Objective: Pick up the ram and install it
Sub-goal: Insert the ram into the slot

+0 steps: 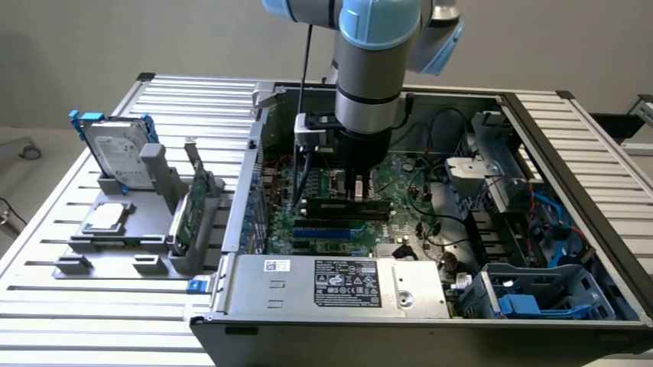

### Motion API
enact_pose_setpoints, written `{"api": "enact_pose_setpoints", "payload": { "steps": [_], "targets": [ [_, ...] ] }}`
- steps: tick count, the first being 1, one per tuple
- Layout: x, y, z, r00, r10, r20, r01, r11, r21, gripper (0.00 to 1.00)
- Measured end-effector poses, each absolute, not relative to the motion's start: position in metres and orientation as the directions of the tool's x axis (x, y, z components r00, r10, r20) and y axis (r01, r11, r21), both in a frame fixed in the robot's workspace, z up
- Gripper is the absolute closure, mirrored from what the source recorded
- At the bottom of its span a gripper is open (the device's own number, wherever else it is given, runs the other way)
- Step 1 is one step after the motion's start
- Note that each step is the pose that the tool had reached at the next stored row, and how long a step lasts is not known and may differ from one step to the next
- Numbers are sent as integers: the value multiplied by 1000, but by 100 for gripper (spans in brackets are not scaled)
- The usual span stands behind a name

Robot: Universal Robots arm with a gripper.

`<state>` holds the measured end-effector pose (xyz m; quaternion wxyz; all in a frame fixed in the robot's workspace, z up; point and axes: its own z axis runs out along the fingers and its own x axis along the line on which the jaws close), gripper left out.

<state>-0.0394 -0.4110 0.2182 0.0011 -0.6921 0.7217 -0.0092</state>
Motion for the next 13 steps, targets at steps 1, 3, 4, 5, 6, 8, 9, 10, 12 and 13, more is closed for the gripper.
{"api": "enact_pose_setpoints", "payload": {
  "steps": [1, 3, 4, 5, 6, 8, 9, 10, 12, 13],
  "targets": [
    [-39, -411, 218, -42, -999, 11, -999, 42, -15, 86],
    [-39, -411, 218, -42, -999, 11, -999, 42, -15, 86],
    [-39, -411, 218, -43, -999, 11, -999, 43, -15, 86],
    [-39, -411, 218, -43, -999, 11, -999, 43, -15, 86],
    [-39, -411, 218, -43, -999, 11, -999, 43, -15, 86],
    [-39, -411, 218, -44, -999, 11, -999, 44, -15, 86],
    [-39, -411, 218, -44, -999, 11, -999, 44, -15, 86],
    [-39, -411, 218, -45, -999, 11, -999, 45, -15, 86],
    [-39, -411, 218, -45, -999, 11, -999, 45, -15, 86],
    [-39, -412, 218, -46, -999, 11, -999, 46, -15, 86]
  ]
}}
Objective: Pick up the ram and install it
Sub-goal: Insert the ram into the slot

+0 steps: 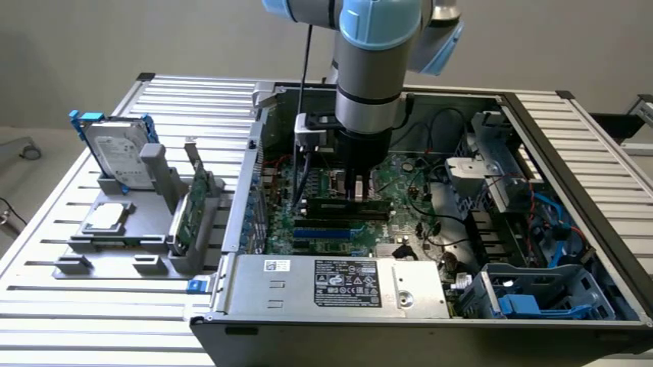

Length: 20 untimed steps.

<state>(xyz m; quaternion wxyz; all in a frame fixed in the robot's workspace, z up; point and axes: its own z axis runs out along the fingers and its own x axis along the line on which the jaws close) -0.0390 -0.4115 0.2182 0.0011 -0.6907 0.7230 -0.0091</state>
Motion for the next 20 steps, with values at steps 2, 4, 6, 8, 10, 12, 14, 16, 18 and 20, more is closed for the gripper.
{"api": "enact_pose_setpoints", "payload": {
  "steps": [2, 4, 6, 8, 10, 12, 14, 16, 18, 20],
  "targets": [
    [-39, -412, 218, -46, -999, 11, -999, 46, -15, 86],
    [-39, -412, 218, -47, -999, 11, -999, 47, -15, 86],
    [-39, -412, 218, -47, -999, 11, -999, 47, -15, 86],
    [-39, -412, 217, -47, -999, 11, -999, 47, -15, 86],
    [-39, -412, 217, -47, -999, 11, -999, 47, -15, 86],
    [-39, -412, 216, -47, -999, 11, -999, 47, -15, 86],
    [-39, -412, 215, -48, -999, 11, -999, 48, -15, 86],
    [-39, -412, 215, -48, -999, 11, -999, 48, -15, 86],
    [-39, -412, 214, -48, -999, 11, -999, 48, -15, 86],
    [-39, -412, 214, -49, -999, 11, -999, 48, -15, 86]
  ]
}}
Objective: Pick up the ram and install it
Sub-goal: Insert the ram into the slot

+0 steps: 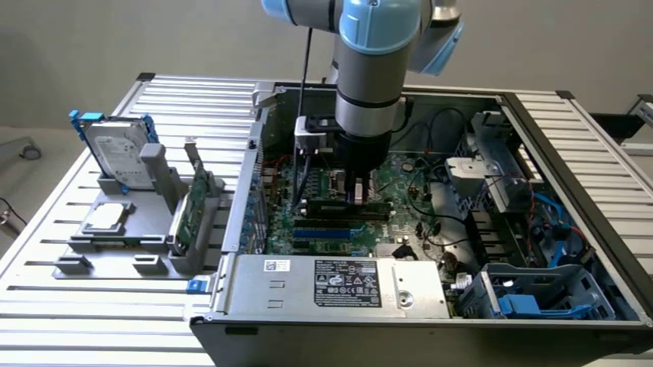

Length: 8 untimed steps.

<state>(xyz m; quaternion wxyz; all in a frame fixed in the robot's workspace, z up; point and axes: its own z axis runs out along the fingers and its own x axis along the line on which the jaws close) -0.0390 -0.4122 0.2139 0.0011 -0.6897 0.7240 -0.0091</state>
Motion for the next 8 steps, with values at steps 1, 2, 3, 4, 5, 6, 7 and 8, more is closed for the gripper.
{"api": "enact_pose_setpoints", "payload": {
  "steps": [1, 2, 3, 4, 5, 6, 7, 8],
  "targets": [
    [-39, -412, 214, -49, -999, 11, -999, 49, -15, 86],
    [-39, -412, 214, -49, -999, 11, -999, 49, -15, 86],
    [-39, -412, 213, -49, -999, 11, -999, 49, -15, 86],
    [-39, -412, 213, -49, -999, 11, -999, 49, -15, 86],
    [-39, -412, 213, -49, -999, 11, -999, 49, -15, 86],
    [-39, -412, 213, -49, -999, 11, -999, 49, -15, 86],
    [-39, -412, 213, -49, -999, 11, -999, 49, -15, 86],
    [-39, -412, 212, -49, -999, 11, -999, 49, -15, 86]
  ]
}}
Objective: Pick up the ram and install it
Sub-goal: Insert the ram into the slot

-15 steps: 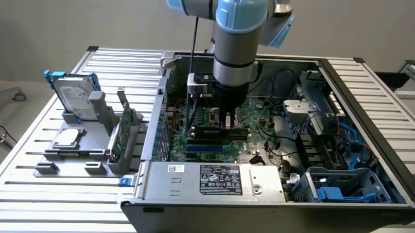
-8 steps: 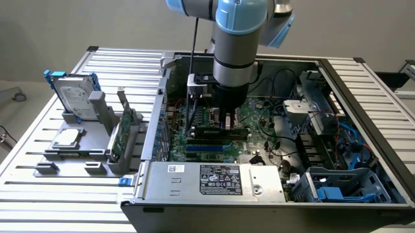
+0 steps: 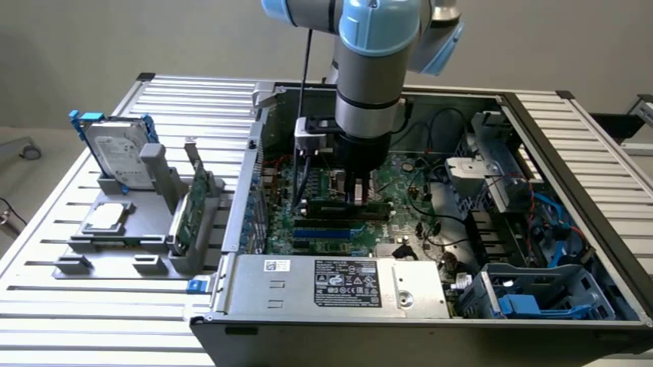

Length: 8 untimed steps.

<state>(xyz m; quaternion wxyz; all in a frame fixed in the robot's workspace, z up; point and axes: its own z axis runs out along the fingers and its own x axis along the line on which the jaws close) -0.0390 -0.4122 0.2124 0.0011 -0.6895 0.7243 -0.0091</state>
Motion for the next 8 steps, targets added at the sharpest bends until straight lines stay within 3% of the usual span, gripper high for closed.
{"api": "enact_pose_setpoints", "payload": {
  "steps": [6, 8],
  "targets": [
    [-39, -412, 212, -49, -999, 11, -999, 49, -15, 84],
    [-39, -412, 213, -49, -999, 11, -999, 49, -15, 72]
  ]
}}
